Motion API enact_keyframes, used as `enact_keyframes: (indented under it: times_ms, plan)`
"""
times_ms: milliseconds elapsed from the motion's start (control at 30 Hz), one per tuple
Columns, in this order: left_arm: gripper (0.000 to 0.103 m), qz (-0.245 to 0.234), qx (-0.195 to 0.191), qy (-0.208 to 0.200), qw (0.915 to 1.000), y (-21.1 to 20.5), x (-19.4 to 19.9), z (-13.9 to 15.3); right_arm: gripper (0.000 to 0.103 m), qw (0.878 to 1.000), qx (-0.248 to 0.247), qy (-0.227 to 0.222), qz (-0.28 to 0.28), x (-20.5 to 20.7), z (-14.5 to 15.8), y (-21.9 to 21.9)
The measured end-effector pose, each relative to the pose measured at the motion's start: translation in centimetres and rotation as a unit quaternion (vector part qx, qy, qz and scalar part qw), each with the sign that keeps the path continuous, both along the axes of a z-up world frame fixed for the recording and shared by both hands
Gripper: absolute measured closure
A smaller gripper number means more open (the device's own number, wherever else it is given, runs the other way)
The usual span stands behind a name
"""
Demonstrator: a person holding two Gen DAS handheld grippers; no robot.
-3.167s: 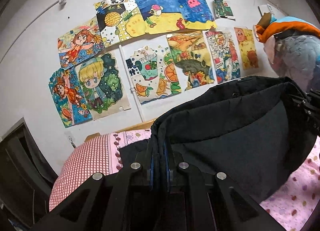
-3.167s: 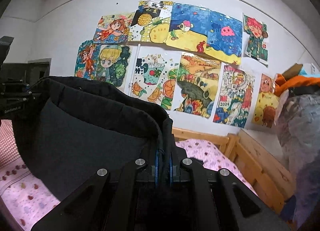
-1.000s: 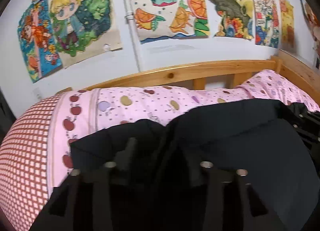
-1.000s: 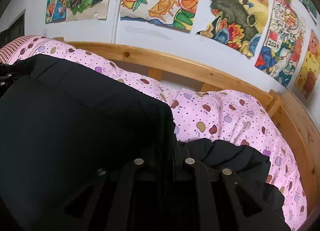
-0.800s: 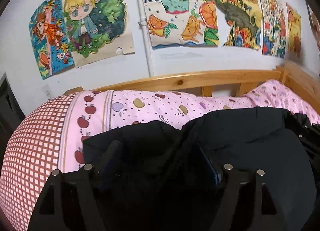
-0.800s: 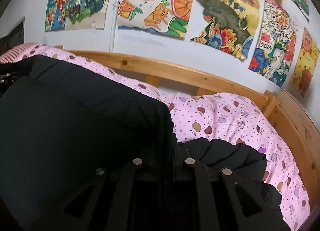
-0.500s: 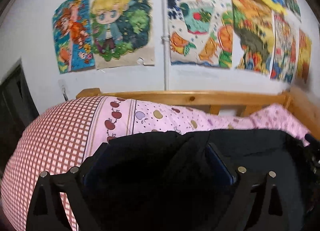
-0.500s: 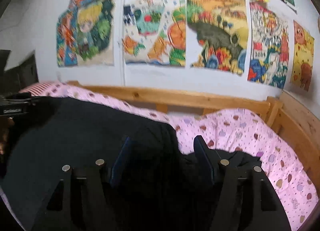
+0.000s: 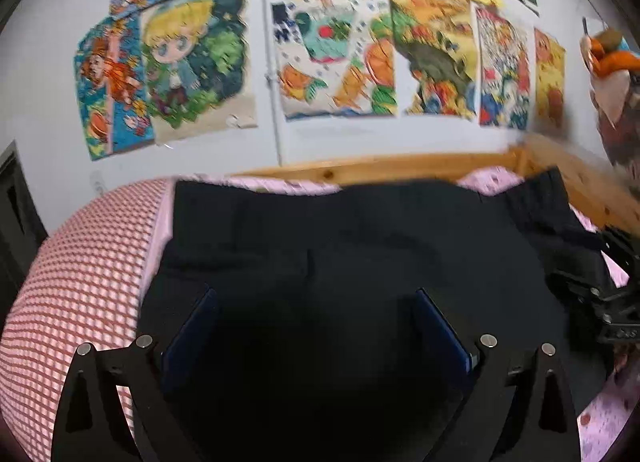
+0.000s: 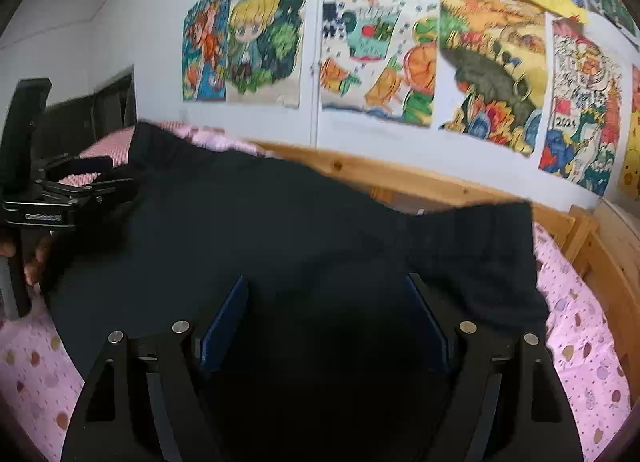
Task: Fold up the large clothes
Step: 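Smooth the folded jacket flat with both open grippers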
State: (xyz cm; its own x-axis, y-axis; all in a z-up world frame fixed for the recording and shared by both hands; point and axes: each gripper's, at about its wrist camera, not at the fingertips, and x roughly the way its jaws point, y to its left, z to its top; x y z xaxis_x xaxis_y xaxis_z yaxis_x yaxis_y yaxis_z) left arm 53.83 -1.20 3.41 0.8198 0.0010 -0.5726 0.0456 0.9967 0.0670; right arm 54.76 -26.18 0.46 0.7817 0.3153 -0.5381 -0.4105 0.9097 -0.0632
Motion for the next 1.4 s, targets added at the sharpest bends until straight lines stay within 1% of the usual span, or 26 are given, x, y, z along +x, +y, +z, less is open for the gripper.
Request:
enact_keyframes:
  times_ms: [33, 167, 267, 367, 433, 500, 633, 733, 900, 1000, 1100, 1200, 1300, 1400]
  plan:
    - [0.005, -0.003, 0.0, 0.007, 1.0, -0.1, 0.4, -0.4, 0.029, 1.0, -0.001, 0.002, -0.001, 0.3, -0.3, 0.0]
    - [0.005, 0.0, -0.003, 0.013, 0.9999, 0.0, 1.6, -1.2, 0.029, 1.0, 0.013, 0.016, -0.012, 2.1, -0.9, -0.4]
    - [0.0, 0.01, -0.024, 0.021, 0.9995, 0.7, 3.0, -1.6, 0.029, 0.999, 0.016, 0.031, -0.028, 3.9, -1.3, -0.6]
    - [0.0, 0.026, -0.034, 0.034, 0.9985, 1.5, 4.8, -1.9, 0.029, 0.998, 0.018, 0.046, -0.048, 6.1, -1.8, -1.0]
    - [0.0, 0.04, -0.039, 0.042, 0.9976, 2.3, 6.3, -1.9, 0.029, 0.996, 0.03, 0.06, -0.052, 7.5, -2.2, -1.6]
    - [0.0, 0.054, -0.047, 0.045, 0.9964, 3.4, 7.4, -1.9, 0.029, 0.995, 0.035, 0.064, -0.061, 8.4, -2.6, -2.3]
    - [0.0, 0.071, -0.08, 0.063, 0.9923, 5.7, 9.4, -2.7, 0.029, 0.994, 0.034, 0.063, -0.083, 9.7, -2.9, -3.4]
    - [0.0, 0.07, -0.081, 0.079, 0.9911, 6.1, 10.4, -3.7, 0.029, 0.992, 0.039, 0.077, -0.092, 11.2, -3.3, -4.1]
    - [0.0, 0.063, -0.072, 0.118, 0.9883, 5.7, 12.3, -4.9, 0.027, 0.985, 0.074, 0.131, -0.085, 13.6, -5.6, -4.9]
    - [0.0, 0.057, -0.075, 0.136, 0.9863, 5.7, 13.0, -5.5, 0.026, 0.981, 0.098, 0.148, -0.08, 14.2, -6.8, -5.3]
    - [0.0, 0.053, -0.084, 0.14, 0.9852, 5.9, 13.3, -6.0, 0.025, 0.977, 0.123, 0.16, -0.075, 14.6, -7.8, -5.6]
    - [0.0, 0.053, -0.098, 0.13, 0.9853, 6.1, 13.1, -6.4, 0.025, 0.974, 0.146, 0.159, -0.074, 14.4, -8.7, -5.9]
    - [0.0, 0.055, -0.085, 0.12, 0.9876, 5.6, 12.8, -6.7, 0.025, 0.973, 0.155, 0.152, -0.075, 14.2, -9.1, -5.8]
    - [0.0, 0.053, -0.088, 0.111, 0.9885, 5.8, 12.4, -6.6, 0.025, 0.974, 0.162, 0.141, -0.075, 14.0, -8.8, -5.7]
